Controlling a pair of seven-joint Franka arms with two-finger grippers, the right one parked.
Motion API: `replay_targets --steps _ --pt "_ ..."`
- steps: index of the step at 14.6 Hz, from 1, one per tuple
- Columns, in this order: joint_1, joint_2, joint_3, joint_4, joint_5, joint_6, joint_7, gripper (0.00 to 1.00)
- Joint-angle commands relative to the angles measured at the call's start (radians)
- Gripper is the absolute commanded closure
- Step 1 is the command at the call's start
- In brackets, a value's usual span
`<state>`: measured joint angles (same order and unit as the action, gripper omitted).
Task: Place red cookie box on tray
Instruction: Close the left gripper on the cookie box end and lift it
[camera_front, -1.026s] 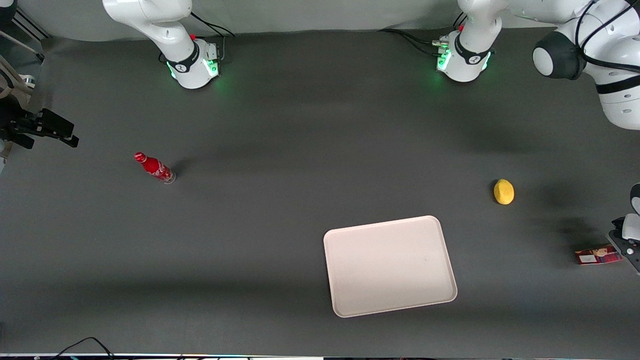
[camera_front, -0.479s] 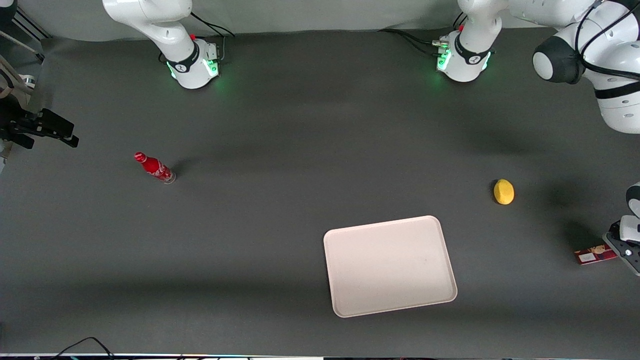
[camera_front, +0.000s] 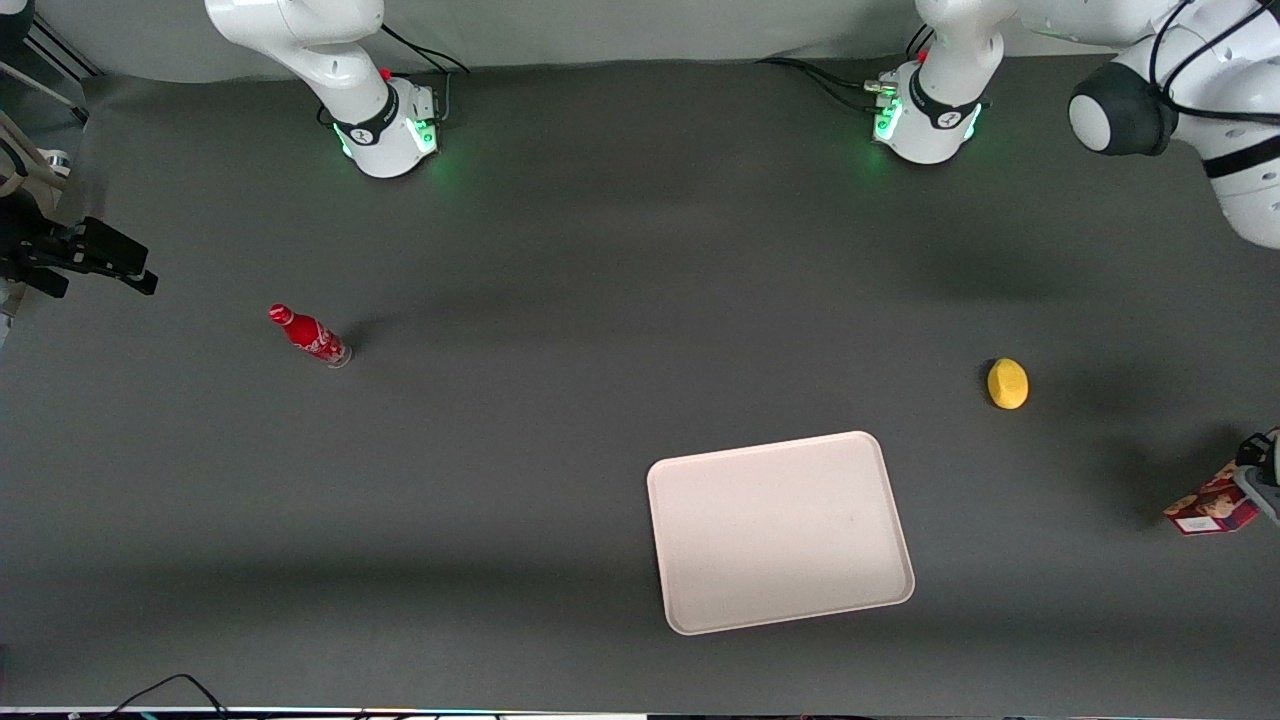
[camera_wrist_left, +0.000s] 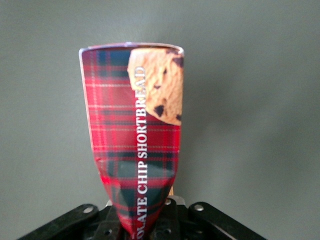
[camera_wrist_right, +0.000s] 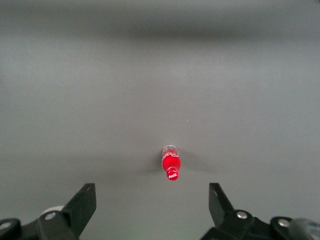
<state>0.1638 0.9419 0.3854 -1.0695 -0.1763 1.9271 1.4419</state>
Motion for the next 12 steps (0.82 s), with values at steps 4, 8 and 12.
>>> replay_targets --steps 4,8,12 --pt "-0.098 -0.237 0.026 0.060 0.004 -0.386 -0.536 1.00" --pt "-0.199 -0.351 -0.029 0.062 0.072 -0.578 -1.000 1.00" --pt "-0.199 -0.420 -0.296 0.060 0.142 -0.694 -1.456 1.00"
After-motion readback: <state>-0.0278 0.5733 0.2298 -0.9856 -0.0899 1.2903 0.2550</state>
